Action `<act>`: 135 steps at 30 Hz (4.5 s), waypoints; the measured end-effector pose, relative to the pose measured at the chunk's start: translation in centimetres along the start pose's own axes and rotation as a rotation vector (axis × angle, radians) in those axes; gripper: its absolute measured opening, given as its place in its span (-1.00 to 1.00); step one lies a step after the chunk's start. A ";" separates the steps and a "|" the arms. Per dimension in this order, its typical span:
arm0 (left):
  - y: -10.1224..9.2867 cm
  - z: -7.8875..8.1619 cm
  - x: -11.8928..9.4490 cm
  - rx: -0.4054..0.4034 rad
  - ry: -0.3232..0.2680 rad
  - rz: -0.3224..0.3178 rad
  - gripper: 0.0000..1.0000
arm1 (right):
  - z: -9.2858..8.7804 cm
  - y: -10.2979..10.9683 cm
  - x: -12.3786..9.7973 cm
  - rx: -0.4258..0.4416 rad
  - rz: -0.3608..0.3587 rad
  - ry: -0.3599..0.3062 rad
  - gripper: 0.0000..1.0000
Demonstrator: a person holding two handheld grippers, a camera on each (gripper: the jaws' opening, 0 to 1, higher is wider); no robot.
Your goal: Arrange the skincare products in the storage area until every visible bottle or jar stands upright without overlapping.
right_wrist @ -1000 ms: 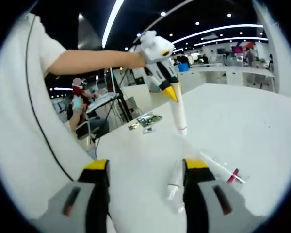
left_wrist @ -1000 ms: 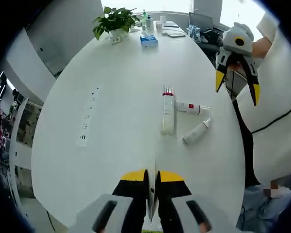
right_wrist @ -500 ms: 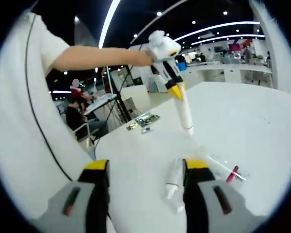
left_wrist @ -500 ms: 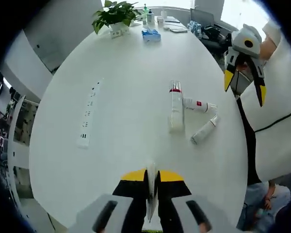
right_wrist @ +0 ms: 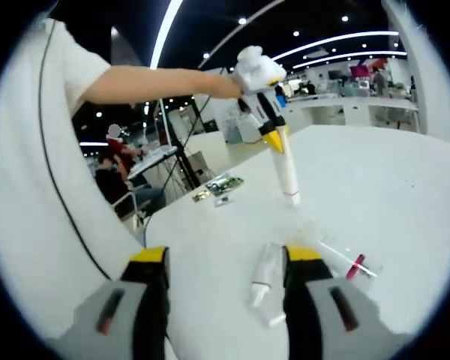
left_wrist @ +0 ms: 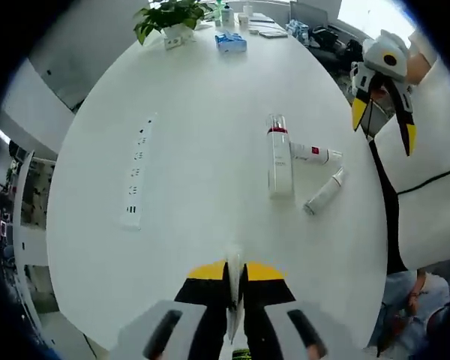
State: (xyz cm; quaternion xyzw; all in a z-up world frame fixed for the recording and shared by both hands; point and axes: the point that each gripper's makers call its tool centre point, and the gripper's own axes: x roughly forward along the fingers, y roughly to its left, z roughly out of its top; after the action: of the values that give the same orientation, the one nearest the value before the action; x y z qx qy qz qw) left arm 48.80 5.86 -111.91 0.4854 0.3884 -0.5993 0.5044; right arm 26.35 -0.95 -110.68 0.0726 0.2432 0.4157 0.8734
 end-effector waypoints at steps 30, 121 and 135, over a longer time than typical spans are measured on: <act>1.8 0.9 1.0 0.045 0.083 0.003 -0.91 | 0.1 -0.7 -1.1 0.025 -0.033 -0.016 0.18; -8.0 -3.6 -7.6 -0.653 -0.781 0.370 -0.19 | 0.5 5.1 2.3 -0.111 0.107 0.059 0.26; -13.7 -3.4 -7.0 -0.747 -0.915 0.384 -0.16 | 0.9 5.7 2.1 -0.160 0.108 0.059 0.32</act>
State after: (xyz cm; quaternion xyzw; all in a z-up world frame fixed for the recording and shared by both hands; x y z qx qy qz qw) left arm 36.17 13.34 -106.16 0.0313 0.2219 -0.4688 0.8544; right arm 23.96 4.42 -108.83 0.0036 0.2306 0.4823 0.8451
